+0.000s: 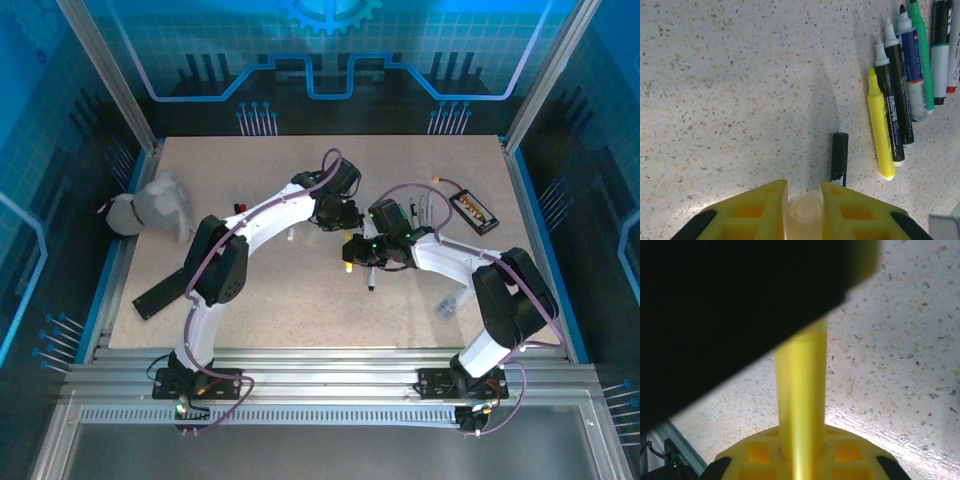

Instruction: Open the pen caps

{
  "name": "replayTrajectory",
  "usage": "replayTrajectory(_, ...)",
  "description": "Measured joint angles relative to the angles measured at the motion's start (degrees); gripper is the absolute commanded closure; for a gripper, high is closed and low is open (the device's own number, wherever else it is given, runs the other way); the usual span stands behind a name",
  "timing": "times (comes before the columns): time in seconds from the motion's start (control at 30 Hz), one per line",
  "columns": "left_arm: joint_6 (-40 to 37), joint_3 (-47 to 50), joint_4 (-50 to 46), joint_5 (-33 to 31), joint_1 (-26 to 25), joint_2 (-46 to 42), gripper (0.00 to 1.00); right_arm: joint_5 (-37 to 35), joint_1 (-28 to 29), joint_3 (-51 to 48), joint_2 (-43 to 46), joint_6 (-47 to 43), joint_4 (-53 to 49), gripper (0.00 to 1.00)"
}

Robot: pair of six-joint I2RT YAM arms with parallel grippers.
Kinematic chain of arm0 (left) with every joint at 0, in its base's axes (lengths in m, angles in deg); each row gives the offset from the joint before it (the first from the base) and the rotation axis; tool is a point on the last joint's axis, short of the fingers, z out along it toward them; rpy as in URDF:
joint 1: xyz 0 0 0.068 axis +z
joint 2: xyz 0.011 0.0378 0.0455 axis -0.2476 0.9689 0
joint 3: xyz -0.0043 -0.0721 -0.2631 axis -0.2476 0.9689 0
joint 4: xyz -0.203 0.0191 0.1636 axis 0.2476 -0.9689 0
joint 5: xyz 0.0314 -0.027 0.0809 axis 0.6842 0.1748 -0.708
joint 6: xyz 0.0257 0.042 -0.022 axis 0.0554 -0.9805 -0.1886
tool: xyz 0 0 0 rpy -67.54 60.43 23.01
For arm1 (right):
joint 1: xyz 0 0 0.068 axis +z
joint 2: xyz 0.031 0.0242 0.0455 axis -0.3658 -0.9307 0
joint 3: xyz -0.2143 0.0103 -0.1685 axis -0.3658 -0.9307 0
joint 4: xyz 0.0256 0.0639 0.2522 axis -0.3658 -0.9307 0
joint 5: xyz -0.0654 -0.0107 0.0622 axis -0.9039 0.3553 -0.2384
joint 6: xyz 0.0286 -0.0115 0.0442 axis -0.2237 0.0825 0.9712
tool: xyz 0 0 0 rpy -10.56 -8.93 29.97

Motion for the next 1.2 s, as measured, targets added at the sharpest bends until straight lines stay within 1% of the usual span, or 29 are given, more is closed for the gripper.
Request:
replayTrajectory(0.17, 0.7, 0.6, 0.9, 0.2, 0.0, -0.2, 0.77, 0.5, 0.0, 0.0, 0.3, -0.2, 0.5, 1.0)
replayTrajectory(0.23, 0.8, 0.8, 1.1, 0.2, 0.0, -0.3, 0.81, 0.6, 0.0, 0.0, 0.3, -0.2, 0.5, 1.0)
replayTrajectory(0.27, 0.9, 0.9, 1.1, 0.2, 0.0, -0.3, 0.85, 0.6, 0.0, 0.0, 0.4, -0.2, 0.5, 1.0)
replayTrajectory(0.3, 0.8, 0.9, 1.1, 0.2, 0.0, -0.3, 0.95, 0.6, 0.0, 0.0, 0.4, -0.2, 0.5, 1.0)
replayTrajectory(0.33, 0.9, 0.9, 1.2, 0.2, 0.0, -0.3, 1.0, 0.5, 0.1, 0.0, 0.4, -0.2, 0.5, 1.0)
replayTrajectory(0.5, 0.9, 0.9, 1.0, 0.3, 0.3, -0.3, 1.0, -0.1, 0.5, -0.3, 0.8, -0.1, 0.4, 1.0)
replayTrajectory(0.57, 0.9, 0.5, 0.1, 1.4, 0.5, -0.3, 1.0, -1.1, 1.3, -1.6, 1.9, 0.2, 0.6, 1.0)
replayTrajectory(0.63, 0.8, -1.5, -0.9, 0.8, 1.0, 0.4, 1.0, -1.7, 3.7, -4.6, 5.5, 0.2, -0.9, 1.0)
replayTrajectory(0.77, 0.4, -11.2, -1.8, -1.9, 5.4, 4.8, 1.0, -1.9, 13.2, -12.2, 16.8, 0.3, -7.5, 1.0)
replayTrajectory(0.83, 0.3, -14.1, -2.0, -2.9, 7.3, 6.1, 1.0, -2.3, 14.3, -14.1, 20.9, 0.7, -10.1, 1.0)
replayTrajectory(0.93, 0.3, -14.9, -2.3, -3.5, 8.3, 6.4, 1.0, -3.9, 12.1, -14.6, 24.3, 0.6, -13.3, 1.0)
replayTrajectory(1.0, 0.1, -14.4, -2.7, -3.5, 7.7, 6.4, 1.0, -4.4, 8.7, -14.4, 24.9, -0.5, -14.4, 1.0)
replayTrajectory(1.1, -0.7, -11.1, -2.4, -3.5, 6.3, 6.1, 1.0, -5.5, 2.9, -12.7, 24.1, -3.2, -16.6, 1.0)
replayTrajectory(1.2, -1.0, -5.5, -2.4, -3.5, 5.0, 5.6, 1.0, -7.5, -2.7, -8.7, 20.5, -7.2, -18.4, 1.0)
